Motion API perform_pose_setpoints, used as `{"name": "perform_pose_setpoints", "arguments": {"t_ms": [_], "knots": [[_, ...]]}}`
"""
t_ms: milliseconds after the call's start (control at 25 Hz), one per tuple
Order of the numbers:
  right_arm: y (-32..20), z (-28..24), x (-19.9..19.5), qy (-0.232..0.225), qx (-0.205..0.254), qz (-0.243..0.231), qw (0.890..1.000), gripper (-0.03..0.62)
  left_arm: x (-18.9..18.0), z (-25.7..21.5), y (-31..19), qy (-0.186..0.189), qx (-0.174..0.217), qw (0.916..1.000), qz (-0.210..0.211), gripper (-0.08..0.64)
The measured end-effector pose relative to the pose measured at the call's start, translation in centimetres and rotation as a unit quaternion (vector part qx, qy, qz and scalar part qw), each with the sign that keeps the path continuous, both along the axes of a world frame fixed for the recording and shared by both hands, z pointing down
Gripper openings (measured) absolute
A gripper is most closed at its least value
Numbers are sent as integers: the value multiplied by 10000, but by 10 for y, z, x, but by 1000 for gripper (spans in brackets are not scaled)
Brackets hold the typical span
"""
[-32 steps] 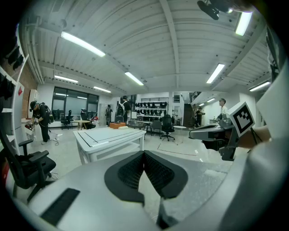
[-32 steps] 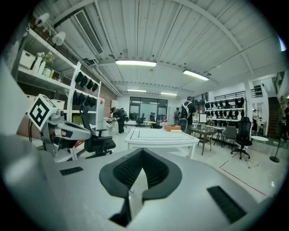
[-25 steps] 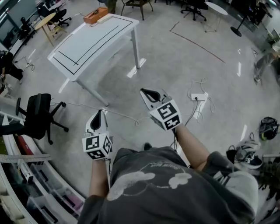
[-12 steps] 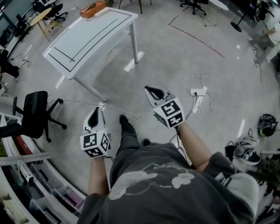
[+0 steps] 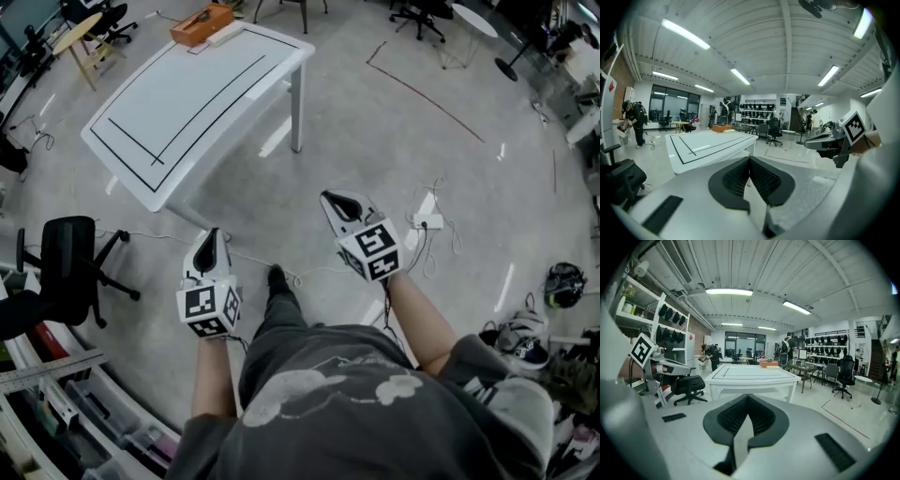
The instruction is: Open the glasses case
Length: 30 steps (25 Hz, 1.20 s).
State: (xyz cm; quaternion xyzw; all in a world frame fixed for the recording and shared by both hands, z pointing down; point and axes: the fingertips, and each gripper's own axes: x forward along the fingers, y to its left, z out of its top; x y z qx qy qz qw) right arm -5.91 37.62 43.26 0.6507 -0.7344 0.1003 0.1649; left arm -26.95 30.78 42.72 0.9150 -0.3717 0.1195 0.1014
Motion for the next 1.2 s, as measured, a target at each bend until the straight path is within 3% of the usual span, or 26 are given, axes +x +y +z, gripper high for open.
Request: {"name": "perform_pose_setpoints", "arguments": {"t_ms": [280,520,800,1200], "knots": [[-117,-5,22,71,-134,120,9998,0,29,-3,-120,41,-115,9997,192,2],[-178,-20,35,8,-73,387,9992,0,42,-11,-185,149,-158,9990,388,2],[-211,-19,33,161,-170,259,9994,0,36,-7,-220,242,-295,9989,260,2],[-277,-9,74,-34,-2,49,10000,0,50,-6,-260,101,-161,9998,-101,3]]}}
